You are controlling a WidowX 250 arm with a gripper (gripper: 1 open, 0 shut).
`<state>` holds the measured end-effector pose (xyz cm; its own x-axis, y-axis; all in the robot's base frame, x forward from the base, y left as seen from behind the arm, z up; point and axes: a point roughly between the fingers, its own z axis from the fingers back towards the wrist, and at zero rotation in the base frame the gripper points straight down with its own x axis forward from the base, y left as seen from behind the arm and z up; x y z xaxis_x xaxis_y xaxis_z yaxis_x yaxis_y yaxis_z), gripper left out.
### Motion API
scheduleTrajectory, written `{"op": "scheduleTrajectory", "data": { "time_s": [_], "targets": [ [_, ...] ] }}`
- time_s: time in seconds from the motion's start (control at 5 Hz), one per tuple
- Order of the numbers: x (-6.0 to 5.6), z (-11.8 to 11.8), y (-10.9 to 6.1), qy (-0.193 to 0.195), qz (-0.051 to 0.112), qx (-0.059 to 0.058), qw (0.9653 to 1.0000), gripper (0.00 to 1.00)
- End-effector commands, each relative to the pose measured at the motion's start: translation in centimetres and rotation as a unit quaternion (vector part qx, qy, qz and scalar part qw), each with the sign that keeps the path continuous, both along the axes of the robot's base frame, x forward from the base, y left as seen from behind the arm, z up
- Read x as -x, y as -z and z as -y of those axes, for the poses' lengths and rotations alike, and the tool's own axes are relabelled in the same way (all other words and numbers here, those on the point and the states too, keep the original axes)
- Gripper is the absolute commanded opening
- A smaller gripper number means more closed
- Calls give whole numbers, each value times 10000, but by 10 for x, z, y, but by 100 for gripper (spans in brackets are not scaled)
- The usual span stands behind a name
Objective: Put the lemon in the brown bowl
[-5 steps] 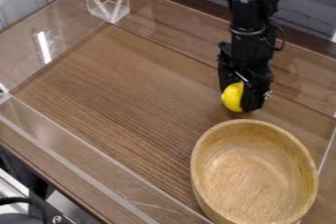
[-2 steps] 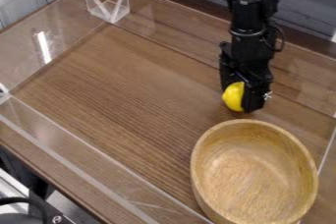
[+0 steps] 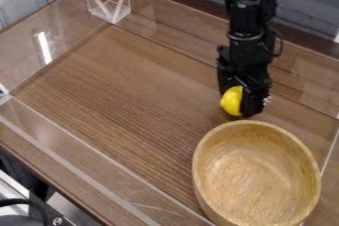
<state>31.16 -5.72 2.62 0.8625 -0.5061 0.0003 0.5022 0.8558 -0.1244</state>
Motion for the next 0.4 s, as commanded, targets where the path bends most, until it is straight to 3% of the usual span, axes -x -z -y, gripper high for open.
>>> {"op": "scheduleTrajectory", "data": {
  "time_s": [0.0,0.2],
  "targets": [
    [9,4,-11,-1,67,-22,10000,0],
    [15,6,-15,-56,65,-36,10000,0]
  ]
}}
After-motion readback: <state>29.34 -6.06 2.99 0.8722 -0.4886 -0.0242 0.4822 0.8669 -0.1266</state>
